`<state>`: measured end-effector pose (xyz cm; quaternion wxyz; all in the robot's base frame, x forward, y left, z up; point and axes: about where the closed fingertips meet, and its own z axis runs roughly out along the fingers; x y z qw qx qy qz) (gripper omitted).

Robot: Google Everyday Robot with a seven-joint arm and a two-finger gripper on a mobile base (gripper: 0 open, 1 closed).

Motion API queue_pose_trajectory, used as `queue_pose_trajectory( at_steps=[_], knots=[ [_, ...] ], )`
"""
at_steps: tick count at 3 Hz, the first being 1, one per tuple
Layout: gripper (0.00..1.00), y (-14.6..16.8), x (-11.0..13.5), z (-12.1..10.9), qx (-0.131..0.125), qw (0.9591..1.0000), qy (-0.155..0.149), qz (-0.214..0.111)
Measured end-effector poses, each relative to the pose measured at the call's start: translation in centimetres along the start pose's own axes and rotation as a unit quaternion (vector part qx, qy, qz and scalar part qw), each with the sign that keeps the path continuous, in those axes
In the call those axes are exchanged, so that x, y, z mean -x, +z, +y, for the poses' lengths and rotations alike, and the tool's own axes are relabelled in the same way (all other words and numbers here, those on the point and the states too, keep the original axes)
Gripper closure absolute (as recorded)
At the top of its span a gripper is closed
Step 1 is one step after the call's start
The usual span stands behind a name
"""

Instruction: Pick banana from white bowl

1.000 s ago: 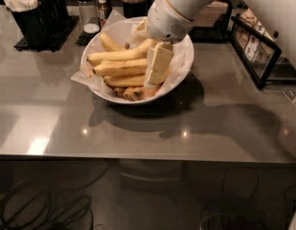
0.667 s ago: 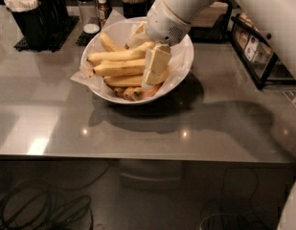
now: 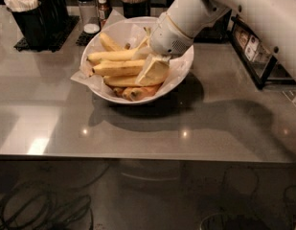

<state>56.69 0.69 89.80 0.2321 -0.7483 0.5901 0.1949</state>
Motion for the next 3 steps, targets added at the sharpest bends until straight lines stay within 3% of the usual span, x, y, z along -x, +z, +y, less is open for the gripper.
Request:
queue_pose_trajectory(
  at_steps=[1, 2, 3],
  knots=[
    [0.82, 0.2, -0.5, 0.3, -0.004, 0.9999, 0.010, -0.005],
    [1.00, 0.0, -0.2, 0.2, -0.004, 0.9999, 0.010, -0.005],
    [1.00, -1.1, -0.2, 0.3, -0.021, 0.9998, 0.006, 0.001]
  ],
)
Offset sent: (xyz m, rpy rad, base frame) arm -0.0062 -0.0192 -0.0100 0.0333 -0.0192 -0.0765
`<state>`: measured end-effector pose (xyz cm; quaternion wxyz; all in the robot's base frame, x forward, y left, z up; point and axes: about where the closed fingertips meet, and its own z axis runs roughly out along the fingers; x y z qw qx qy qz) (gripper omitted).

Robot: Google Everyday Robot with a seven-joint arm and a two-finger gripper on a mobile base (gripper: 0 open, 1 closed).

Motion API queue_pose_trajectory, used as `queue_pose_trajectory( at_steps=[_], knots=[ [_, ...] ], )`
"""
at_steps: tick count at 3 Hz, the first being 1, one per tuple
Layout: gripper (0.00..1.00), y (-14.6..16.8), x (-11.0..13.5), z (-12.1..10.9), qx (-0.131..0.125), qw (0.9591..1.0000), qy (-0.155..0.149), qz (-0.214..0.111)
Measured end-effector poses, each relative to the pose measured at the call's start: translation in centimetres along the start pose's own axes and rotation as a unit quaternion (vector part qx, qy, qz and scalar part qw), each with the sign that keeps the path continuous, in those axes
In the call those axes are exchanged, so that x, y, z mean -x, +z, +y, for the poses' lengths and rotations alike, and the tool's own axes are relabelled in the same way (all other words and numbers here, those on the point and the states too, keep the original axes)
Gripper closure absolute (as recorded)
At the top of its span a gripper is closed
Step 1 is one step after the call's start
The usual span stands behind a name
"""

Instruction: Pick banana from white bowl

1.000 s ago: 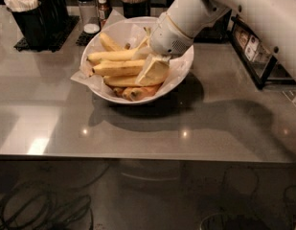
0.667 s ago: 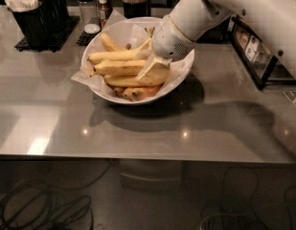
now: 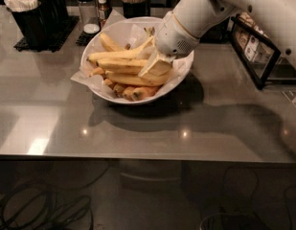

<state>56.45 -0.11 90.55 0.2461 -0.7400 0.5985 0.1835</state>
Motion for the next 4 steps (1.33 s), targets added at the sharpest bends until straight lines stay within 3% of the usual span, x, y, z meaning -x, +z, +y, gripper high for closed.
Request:
queue_pose_trajectory(
  at_steps=[1, 3, 4],
  knots=[
    [1.00, -1.4, 0.8, 0.0, -0.005, 0.9999, -0.011, -0.002],
    [1.00, -1.1, -0.1, 0.4, 0.027, 0.9990, -0.011, -0.035],
    [1.00, -2.9, 1.2, 4.1, 0.038, 0.9958, -0.018, -0.081]
  ],
)
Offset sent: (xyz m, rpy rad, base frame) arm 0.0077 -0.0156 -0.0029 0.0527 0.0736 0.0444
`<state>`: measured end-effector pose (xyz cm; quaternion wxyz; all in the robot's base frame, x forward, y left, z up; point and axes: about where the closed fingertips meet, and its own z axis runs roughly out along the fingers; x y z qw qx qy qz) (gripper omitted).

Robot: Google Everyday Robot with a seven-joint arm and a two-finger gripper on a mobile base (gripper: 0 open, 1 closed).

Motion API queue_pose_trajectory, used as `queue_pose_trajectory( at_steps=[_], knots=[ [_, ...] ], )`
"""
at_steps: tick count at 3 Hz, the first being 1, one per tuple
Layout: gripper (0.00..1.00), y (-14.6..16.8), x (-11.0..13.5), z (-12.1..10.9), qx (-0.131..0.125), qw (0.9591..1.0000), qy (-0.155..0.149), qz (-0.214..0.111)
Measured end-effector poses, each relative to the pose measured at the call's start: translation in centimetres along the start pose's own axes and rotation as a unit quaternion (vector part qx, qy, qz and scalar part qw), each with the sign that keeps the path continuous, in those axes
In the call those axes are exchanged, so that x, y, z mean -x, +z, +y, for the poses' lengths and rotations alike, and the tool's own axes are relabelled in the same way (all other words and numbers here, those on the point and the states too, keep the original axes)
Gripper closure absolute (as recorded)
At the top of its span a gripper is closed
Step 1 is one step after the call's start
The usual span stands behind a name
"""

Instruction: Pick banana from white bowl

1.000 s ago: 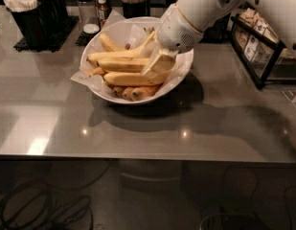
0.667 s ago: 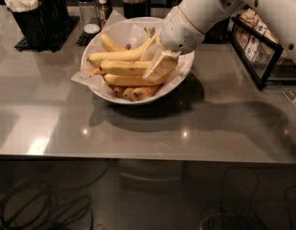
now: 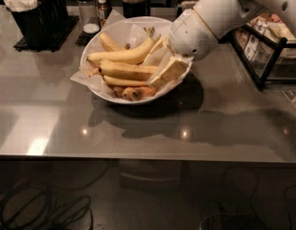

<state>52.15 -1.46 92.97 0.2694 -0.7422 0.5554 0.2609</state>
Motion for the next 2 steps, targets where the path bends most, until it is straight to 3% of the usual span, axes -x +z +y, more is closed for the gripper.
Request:
queue_pose_trajectory(
  at_steps=[2],
  knots=[
    [1.00, -5.9, 3.3, 10.5, -0.068, 0.9967, 0.043, -0.010]
  ],
)
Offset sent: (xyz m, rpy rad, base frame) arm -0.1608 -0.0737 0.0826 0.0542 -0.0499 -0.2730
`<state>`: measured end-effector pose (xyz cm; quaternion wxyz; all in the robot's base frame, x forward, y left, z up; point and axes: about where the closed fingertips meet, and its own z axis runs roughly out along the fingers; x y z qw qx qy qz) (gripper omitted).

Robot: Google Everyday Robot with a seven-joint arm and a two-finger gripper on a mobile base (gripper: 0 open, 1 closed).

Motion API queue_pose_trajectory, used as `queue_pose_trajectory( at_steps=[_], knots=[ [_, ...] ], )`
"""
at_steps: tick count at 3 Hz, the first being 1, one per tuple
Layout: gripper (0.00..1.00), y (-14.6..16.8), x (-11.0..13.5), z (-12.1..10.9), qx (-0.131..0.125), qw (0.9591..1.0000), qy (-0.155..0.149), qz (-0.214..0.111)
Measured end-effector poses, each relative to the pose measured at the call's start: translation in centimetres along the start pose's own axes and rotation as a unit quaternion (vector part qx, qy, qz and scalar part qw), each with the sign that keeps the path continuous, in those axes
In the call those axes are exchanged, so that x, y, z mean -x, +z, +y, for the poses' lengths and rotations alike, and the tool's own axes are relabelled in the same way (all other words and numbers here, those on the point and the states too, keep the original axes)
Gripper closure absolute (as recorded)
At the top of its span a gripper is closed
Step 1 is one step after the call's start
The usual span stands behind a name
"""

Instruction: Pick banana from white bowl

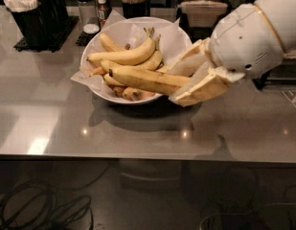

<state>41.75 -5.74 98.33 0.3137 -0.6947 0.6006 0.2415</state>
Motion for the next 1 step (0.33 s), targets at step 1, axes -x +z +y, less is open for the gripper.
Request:
queue_pose_trajectory(
  at_steps=[1],
  knots=[
    [1.00, -0.74, 0.01, 0.59, -0.009, 0.9999, 0.004, 0.004]
  ],
)
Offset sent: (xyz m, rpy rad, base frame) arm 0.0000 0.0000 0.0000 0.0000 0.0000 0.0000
